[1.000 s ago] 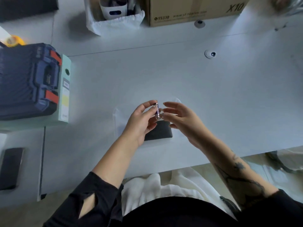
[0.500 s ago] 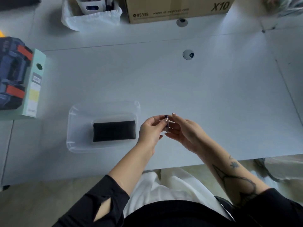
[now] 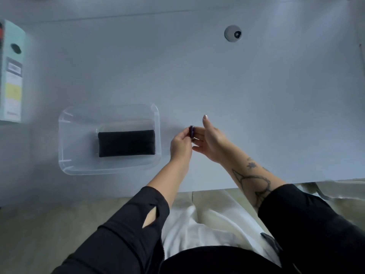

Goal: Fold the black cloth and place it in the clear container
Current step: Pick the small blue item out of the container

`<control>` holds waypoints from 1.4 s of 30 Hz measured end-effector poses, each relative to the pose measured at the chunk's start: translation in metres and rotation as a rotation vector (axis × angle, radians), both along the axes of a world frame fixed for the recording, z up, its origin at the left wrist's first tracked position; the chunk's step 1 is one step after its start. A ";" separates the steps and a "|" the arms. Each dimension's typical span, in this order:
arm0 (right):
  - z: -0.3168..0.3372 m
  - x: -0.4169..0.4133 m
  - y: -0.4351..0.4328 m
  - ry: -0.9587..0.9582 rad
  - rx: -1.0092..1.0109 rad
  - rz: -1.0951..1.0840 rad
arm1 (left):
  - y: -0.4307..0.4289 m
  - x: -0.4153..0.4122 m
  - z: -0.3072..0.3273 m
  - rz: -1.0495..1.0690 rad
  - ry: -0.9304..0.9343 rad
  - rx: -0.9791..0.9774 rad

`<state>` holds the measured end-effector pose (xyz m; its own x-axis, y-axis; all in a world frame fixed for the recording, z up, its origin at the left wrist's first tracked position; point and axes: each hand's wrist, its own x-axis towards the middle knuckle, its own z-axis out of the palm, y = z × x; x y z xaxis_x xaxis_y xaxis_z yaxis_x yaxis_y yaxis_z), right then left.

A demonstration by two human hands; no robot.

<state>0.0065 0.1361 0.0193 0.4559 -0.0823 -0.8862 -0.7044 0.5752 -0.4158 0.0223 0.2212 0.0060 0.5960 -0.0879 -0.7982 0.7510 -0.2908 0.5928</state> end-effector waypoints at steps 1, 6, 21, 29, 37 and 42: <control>-0.003 0.003 0.001 0.014 -0.016 0.014 | 0.000 0.001 -0.002 -0.009 0.008 -0.016; -0.015 0.012 0.005 0.054 -0.101 0.106 | 0.004 0.004 -0.008 0.007 0.010 -0.053; -0.025 0.022 0.013 0.084 -0.195 0.170 | 0.009 0.012 -0.017 -0.177 -0.124 -0.019; -0.027 0.024 0.018 0.079 -0.224 0.172 | 0.006 0.014 -0.017 -0.145 -0.106 0.011; -0.027 0.027 0.017 0.092 -0.237 0.166 | 0.005 0.018 -0.016 -0.105 -0.070 0.024; -0.022 0.027 0.017 0.095 -0.233 0.155 | 0.007 0.016 -0.016 -0.115 -0.052 0.049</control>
<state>0.0333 0.1535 -0.0032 0.3945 -0.2246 -0.8910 -0.8189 0.3539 -0.4518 0.0385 0.2280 -0.0101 0.6251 -0.1198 -0.7713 0.6797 -0.4023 0.6133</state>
